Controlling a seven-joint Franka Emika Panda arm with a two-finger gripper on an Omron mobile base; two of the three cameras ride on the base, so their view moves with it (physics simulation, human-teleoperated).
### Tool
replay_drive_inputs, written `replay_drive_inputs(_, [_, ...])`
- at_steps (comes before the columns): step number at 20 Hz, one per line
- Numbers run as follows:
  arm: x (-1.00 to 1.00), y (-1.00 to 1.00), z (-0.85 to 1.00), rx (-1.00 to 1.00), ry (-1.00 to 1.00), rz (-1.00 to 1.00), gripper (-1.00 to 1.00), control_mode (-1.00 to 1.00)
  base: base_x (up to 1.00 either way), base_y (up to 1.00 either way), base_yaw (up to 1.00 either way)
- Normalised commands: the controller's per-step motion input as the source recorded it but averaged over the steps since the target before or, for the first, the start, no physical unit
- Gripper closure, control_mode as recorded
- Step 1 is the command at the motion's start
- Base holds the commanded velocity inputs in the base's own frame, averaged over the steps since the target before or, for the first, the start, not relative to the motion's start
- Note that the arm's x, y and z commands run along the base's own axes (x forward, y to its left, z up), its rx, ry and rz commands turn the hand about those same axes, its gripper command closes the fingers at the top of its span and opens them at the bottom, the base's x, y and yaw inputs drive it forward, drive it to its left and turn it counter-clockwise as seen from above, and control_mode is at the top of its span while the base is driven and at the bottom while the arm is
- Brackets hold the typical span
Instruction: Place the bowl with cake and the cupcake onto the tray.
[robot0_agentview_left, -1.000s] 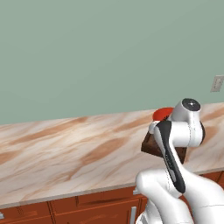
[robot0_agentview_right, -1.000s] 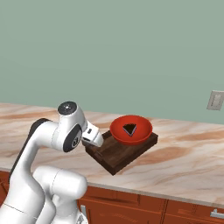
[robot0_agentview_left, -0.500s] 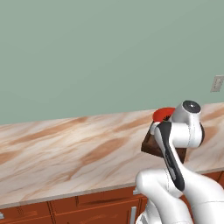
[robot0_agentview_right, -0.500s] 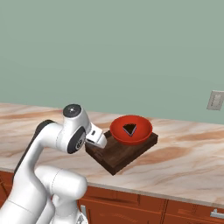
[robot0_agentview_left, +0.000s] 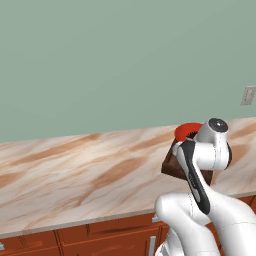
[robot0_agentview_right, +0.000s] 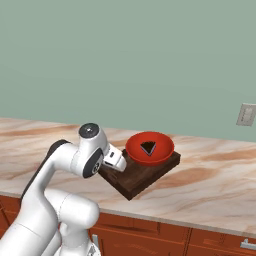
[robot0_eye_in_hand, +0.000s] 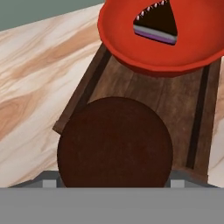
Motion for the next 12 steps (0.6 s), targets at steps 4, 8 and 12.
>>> replay_drive_inputs(4, [0.09,-0.12,-0.21,0.00,0.00,0.00,1.00,-1.00,0.00,0.00,0.00])
replay_drive_inputs(8, [0.11,-0.13,-0.20,0.00,0.00,0.00,1.00,-1.00,0.00,0.00,0.00])
replay_drive_inputs(12, [0.09,-0.12,-0.22,0.00,0.00,0.00,1.00,-1.00,0.00,0.00,0.00])
